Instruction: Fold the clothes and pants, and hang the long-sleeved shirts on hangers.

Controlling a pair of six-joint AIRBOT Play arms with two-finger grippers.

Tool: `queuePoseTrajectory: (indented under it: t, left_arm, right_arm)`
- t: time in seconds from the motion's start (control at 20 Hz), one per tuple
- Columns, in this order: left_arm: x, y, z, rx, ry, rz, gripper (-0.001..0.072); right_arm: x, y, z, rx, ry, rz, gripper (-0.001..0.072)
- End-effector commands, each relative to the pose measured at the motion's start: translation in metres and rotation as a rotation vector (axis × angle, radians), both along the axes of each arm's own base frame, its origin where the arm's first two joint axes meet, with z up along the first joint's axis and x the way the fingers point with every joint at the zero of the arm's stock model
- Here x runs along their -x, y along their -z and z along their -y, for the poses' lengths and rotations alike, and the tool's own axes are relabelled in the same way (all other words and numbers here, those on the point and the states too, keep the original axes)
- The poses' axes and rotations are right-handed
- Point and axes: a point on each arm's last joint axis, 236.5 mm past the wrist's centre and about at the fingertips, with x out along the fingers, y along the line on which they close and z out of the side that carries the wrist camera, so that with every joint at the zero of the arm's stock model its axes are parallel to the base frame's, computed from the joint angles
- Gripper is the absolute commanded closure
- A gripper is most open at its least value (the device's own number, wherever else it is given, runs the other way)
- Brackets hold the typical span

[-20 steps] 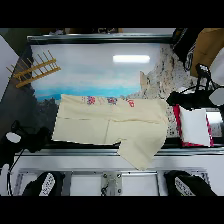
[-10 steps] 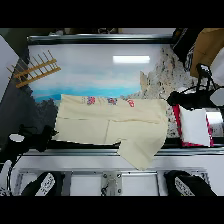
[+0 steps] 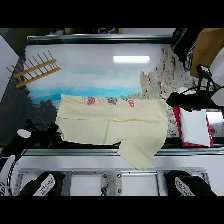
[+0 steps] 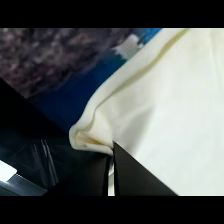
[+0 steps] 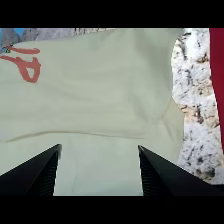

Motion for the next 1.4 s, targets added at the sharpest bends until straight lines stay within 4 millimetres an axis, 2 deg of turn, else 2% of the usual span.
queuePoseTrajectory:
  t: [0.0,0.15,0.3,0.35,0.45,0.6,0.75,0.95,1.15,1.2,1.3,1.35]
  left_arm:
    - [-0.007,-0.014,0.005,-0.02,0.03,0.051,0.0701]
    - [-0.012,-0.037,0.005,-0.047,0.053,0.129,0.0701]
    - [-0.009,-0.047,0.009,-0.052,0.092,0.154,0.0701]
    - [-0.008,-0.049,0.011,-0.051,0.103,0.156,0.0701]
    - [-0.007,-0.051,0.012,-0.054,0.118,0.162,0.0701]
    - [-0.007,-0.052,0.012,-0.055,0.119,0.165,0.0701]
    - [-0.007,-0.052,0.012,-0.054,0.119,0.165,0.0701]
    - [-0.006,-0.052,0.013,-0.051,0.121,0.161,0.0701]
    - [-0.006,-0.052,0.013,-0.05,0.121,0.161,0.0701]
    - [-0.006,-0.052,0.013,-0.05,0.121,0.161,0.0701]
    - [-0.006,-0.052,0.013,-0.05,0.121,0.161,0.0701]
    - [-0.006,-0.052,0.013,-0.051,0.121,0.161,0.0701]
  right_arm:
    - [0.04,0.028,0.018,-0.008,0.016,-0.162,0.0188]
    - [0.101,0.088,0.034,-0.088,0.134,-0.349,0.0187]
    - [0.157,0.146,0.014,-0.23,0.216,-0.521,0.0186]
    - [0.168,0.159,0.006,-0.259,0.229,-0.551,0.0186]
    - [0.177,0.178,-0.012,-0.324,0.252,-0.565,0.0186]
    - [0.182,0.193,-0.036,-0.372,0.235,-0.559,0.0187]
    - [0.181,0.198,-0.05,-0.346,0.196,-0.546,0.0187]
    - [0.178,0.201,-0.064,-0.314,0.156,-0.524,0.0188]
    - [0.176,0.2,-0.069,-0.322,0.146,-0.517,0.0189]
    - [0.176,0.199,-0.069,-0.323,0.145,-0.517,0.0238]
    - [0.176,0.2,-0.069,-0.321,0.14,-0.515,0.0485]
    - [0.177,0.199,-0.069,-0.317,0.126,-0.512,0.0577]
